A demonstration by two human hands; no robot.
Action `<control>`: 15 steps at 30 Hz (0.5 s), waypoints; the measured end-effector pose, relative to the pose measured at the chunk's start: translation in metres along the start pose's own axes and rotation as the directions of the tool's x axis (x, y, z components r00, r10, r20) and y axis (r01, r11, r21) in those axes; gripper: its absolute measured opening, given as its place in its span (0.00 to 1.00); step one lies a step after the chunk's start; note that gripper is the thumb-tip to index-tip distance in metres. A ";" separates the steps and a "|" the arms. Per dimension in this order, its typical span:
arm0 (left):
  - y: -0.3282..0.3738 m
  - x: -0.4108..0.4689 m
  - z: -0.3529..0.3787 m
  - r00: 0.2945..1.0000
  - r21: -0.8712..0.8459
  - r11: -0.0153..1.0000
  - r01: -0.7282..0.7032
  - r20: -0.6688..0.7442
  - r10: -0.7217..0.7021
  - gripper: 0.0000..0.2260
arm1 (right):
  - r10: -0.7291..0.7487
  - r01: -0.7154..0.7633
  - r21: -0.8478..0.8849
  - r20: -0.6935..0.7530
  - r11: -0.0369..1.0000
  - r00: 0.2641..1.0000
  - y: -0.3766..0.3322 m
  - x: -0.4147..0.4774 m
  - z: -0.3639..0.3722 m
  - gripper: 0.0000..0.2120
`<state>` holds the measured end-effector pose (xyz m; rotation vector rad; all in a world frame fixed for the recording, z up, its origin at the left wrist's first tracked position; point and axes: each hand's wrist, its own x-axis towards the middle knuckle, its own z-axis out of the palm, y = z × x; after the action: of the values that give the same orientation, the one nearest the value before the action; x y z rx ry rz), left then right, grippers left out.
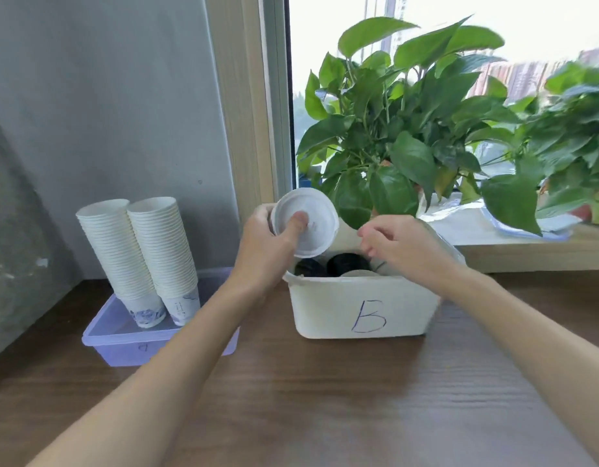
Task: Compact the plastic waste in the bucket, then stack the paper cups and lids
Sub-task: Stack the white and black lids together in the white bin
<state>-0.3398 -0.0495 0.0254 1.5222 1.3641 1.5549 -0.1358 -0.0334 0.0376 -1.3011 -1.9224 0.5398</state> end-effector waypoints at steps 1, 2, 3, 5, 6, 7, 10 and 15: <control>-0.002 0.006 0.007 1.000 0.031 1.000 0.000 0.012 0.000 0.15 | 0.030 -0.024 -0.088 0.071 0.996 0.997 0.009 0.011 -0.007 0.12; -0.005 0.011 0.012 1.000 0.062 0.998 -0.004 0.026 0.002 0.15 | 0.074 -0.049 -0.156 0.158 0.986 0.985 0.019 0.019 -0.011 0.10; -0.009 0.015 0.018 0.999 0.092 0.996 -0.013 0.042 0.009 0.16 | 0.113 -0.060 -0.210 0.252 0.976 0.961 0.028 0.027 -0.012 0.09; -0.017 0.021 0.025 0.998 0.135 0.991 -0.026 0.066 0.018 0.15 | 0.153 -0.065 -0.220 0.408 0.973 0.900 0.044 0.040 -0.007 0.06; -0.021 0.024 0.028 0.998 0.147 0.989 -0.030 0.066 0.021 0.13 | 0.158 -0.068 -0.210 0.448 0.975 0.880 0.050 0.046 -0.002 0.04; -0.025 0.026 0.030 0.998 0.158 0.987 -0.031 0.054 0.023 0.12 | 0.157 -0.067 -0.203 0.469 0.977 0.869 0.055 0.051 0.002 0.05; -0.040 0.029 0.035 1.000 0.191 0.981 -0.019 0.001 0.019 0.13 | 0.224 -0.080 -0.294 0.498 0.952 0.838 0.063 0.061 0.011 0.20; -0.051 0.027 0.038 0.999 0.253 0.967 -0.031 -0.016 0.036 0.19 | 0.258 -0.051 -0.397 0.488 0.917 0.834 0.077 0.065 0.021 0.25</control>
<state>-0.3216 0.0019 -0.0179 1.6901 1.6066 1.4636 -0.1194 0.0577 -0.0065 -1.6941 -2.4800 0.7038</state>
